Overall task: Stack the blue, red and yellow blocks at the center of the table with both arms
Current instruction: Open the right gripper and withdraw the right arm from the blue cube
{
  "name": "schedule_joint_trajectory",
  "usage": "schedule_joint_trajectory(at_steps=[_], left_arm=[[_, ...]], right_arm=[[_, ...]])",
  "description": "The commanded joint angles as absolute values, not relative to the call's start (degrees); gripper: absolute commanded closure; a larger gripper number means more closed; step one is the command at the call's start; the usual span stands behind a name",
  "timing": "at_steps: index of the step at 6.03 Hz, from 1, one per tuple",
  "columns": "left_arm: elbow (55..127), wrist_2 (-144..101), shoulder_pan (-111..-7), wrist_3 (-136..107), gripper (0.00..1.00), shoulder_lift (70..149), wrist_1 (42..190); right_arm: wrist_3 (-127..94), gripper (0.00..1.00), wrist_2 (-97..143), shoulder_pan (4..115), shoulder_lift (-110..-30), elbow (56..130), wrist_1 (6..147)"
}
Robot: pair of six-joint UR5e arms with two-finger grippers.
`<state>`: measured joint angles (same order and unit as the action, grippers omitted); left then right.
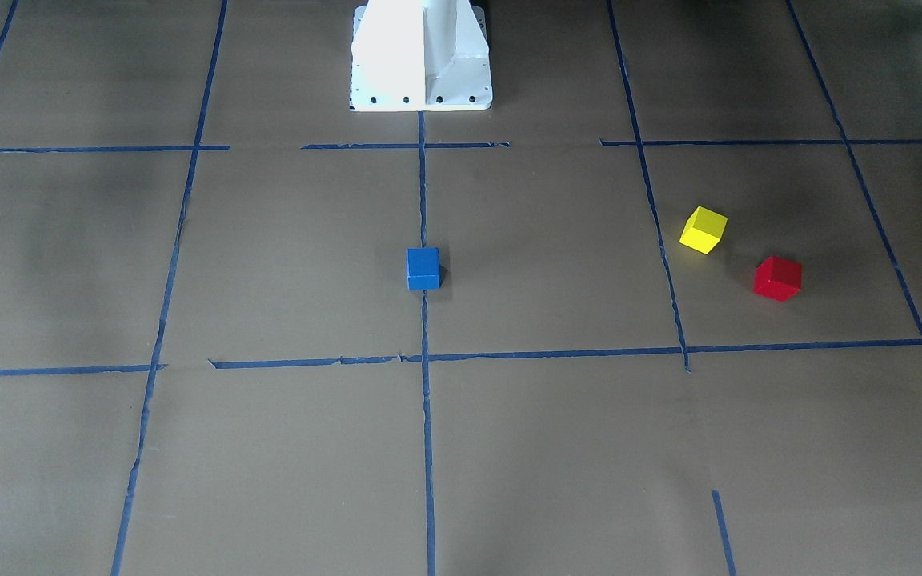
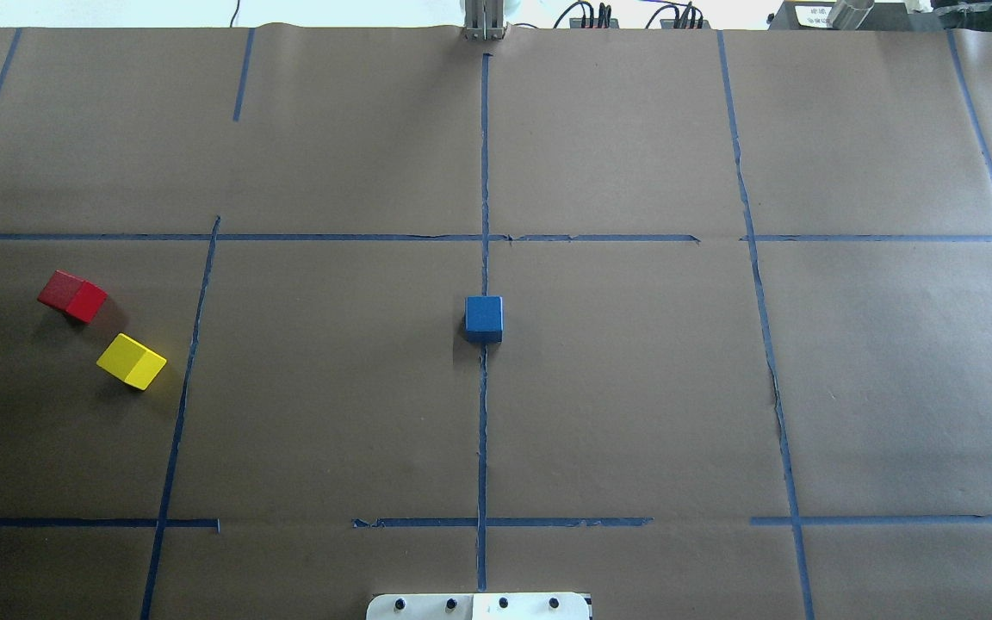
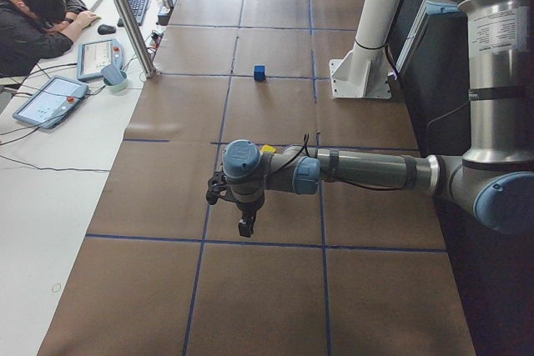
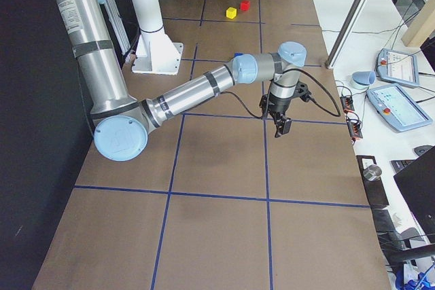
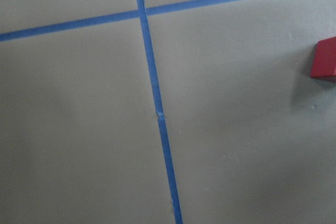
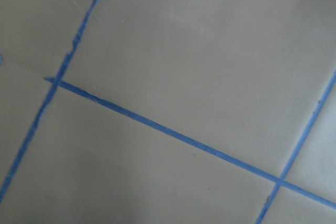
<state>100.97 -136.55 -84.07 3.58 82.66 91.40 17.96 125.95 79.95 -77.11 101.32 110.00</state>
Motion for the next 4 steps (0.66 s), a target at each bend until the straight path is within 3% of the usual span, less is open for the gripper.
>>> schedule_joint_trajectory(at_steps=[1,2,4], left_arm=[[101.0,-136.4,-84.1,3.4,0.0,86.9,91.4],[100.9,-136.3,-84.0,3.4,0.0,88.0,91.4],[100.9,-136.7,-84.1,4.4,0.0,88.0,91.7]], right_arm=[[28.7,0.01,130.1,87.9,-88.0,101.3,106.6],[24.7,0.01,134.1,91.2,-96.6,100.9,100.7],[12.0,0.03,134.5,91.8,-102.1,100.8,92.3]])
